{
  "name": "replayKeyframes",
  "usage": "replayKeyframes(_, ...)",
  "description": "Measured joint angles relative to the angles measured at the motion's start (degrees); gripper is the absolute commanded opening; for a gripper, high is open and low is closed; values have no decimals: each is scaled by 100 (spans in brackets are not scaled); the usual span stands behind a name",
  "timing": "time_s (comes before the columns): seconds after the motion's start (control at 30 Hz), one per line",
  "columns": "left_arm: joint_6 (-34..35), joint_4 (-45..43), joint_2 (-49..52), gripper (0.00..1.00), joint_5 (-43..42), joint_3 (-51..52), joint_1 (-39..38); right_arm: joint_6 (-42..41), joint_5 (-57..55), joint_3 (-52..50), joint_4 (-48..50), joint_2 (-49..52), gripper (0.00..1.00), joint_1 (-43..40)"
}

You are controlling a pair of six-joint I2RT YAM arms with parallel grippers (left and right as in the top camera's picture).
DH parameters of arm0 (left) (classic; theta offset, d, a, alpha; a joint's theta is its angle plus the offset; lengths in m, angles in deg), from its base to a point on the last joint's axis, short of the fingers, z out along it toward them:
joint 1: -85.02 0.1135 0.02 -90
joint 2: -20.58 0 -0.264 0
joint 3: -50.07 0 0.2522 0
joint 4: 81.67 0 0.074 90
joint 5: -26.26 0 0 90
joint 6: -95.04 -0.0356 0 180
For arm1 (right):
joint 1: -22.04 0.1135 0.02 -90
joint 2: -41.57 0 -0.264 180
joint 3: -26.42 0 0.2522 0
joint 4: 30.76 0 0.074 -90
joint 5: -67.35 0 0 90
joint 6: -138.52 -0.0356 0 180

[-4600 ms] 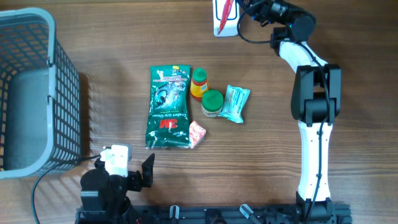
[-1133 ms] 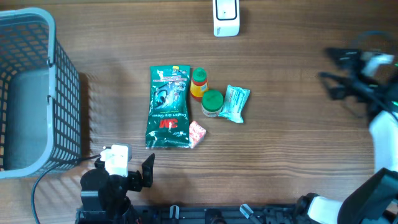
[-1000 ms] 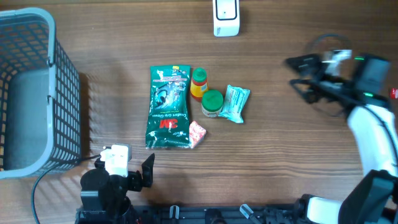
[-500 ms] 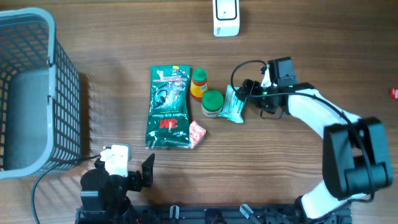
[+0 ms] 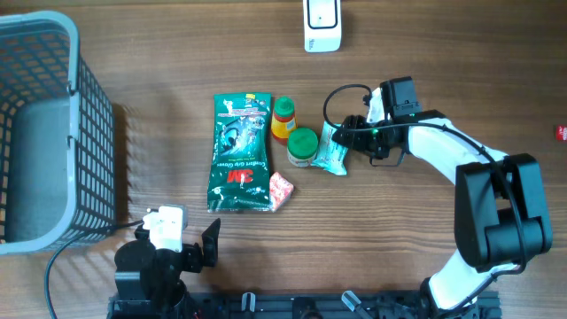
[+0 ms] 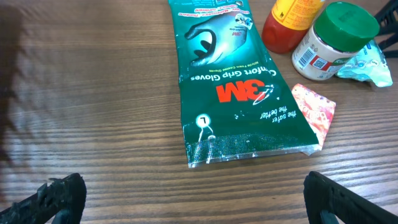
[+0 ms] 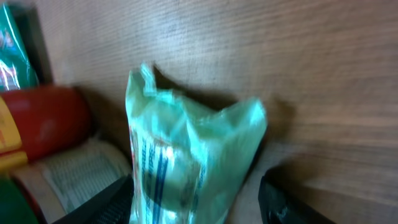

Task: Scan the item barcode
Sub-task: 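Reach right gripper to the green wipes pack and grasp it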

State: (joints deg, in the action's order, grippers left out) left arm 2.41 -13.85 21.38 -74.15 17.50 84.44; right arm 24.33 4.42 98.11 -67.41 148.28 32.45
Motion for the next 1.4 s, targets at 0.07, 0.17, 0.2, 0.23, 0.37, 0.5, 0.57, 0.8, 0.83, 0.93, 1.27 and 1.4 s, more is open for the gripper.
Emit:
replayKeyframes(0.07,0,0,0,100,0,0,0,116,39,20,-142,0,66,4)
replayKeyframes(0.17,0,0,0,100,0,0,0,203,39,31,-205,0,66,7)
replayKeyframes(0.2,0,0,0,100,0,0,0,203,37,31,-205,0,65,11)
replayKeyframes(0.23,0,0,0,100,0,0,0,210,37,31,-203,0,63,11)
replayKeyframes(0.37,0,0,0,100,0,0,0,243,15,24,-153,0,61,9)
replayKeyframes(0.5,0,0,0,100,2,0,0,243,-50,13,-129,0,59,28)
replayKeyframes(0.57,0,0,0,100,0,0,0,243,-177,17,-125,31,57,103)
replayKeyframes(0.8,0,0,0,100,0,0,2,273,-328,214,55,323,11,511)
replayKeyframes(0.83,0,0,0,100,0,0,0,243,-295,227,46,356,8,520)
replayKeyframes(0.93,0,0,0,100,0,0,0,118,-247,273,-46,374,4,511)
replayKeyframes(1.27,0,0,0,100,0,0,0,691,551,496,-1180,474,9,-129)
replayKeyframes(1.4,0,2,0,100,0,0,0,2013,1580,459,-2247,647,13,-863)
